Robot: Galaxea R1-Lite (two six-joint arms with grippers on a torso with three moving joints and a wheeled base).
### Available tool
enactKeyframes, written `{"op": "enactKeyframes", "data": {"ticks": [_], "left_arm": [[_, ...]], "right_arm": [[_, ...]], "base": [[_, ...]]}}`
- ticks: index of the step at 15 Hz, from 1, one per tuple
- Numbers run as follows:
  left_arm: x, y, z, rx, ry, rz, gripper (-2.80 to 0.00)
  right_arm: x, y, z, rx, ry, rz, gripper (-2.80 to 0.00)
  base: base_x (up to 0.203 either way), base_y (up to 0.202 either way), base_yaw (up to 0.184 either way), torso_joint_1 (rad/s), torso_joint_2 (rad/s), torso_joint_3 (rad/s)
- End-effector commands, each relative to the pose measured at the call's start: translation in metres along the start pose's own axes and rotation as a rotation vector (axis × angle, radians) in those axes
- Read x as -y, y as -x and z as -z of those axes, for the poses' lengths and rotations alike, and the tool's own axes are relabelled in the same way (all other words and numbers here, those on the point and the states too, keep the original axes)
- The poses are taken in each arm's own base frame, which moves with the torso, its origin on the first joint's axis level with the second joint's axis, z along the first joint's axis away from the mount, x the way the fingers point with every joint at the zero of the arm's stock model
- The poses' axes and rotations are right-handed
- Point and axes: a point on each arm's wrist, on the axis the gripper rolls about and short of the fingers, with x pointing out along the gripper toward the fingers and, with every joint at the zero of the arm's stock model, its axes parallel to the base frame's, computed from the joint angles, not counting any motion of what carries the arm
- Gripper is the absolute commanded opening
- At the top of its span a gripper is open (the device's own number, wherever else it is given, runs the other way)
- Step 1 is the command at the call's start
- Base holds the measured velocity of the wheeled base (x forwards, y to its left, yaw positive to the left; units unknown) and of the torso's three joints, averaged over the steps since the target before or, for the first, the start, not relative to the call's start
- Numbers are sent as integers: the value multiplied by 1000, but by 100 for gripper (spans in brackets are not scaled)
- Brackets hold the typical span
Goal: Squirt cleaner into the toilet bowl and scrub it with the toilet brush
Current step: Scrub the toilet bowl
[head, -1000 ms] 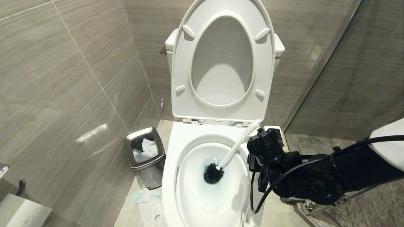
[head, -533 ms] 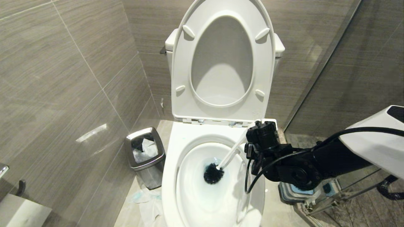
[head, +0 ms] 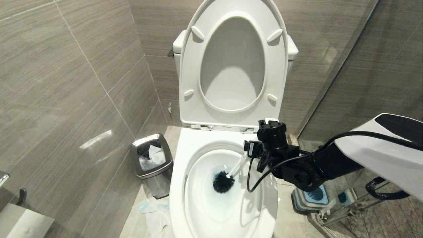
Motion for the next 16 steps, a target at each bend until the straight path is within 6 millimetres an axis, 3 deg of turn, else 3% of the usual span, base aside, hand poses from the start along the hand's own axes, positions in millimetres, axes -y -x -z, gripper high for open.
{"op": "enactKeyframes", "data": {"ticks": [1,6,10,16], "left_arm": [[0,0,0,0,0,-1,-280],[0,0,0,0,0,0,-280],[0,0,0,0,0,0,-280],[0,0,0,0,0,-1,-280]], "right_arm": [[-2,-8,3,4,-7,0,0],[-1,-23,7,6,-8,14,0],[0,-41,-1,43,-34,24,0],[-9,-52,-11,89,-31,8,0]], "base": [[0,0,0,0,0,0],[0,0,0,0,0,0],[0,0,0,0,0,0],[0,0,0,0,0,0]]}}
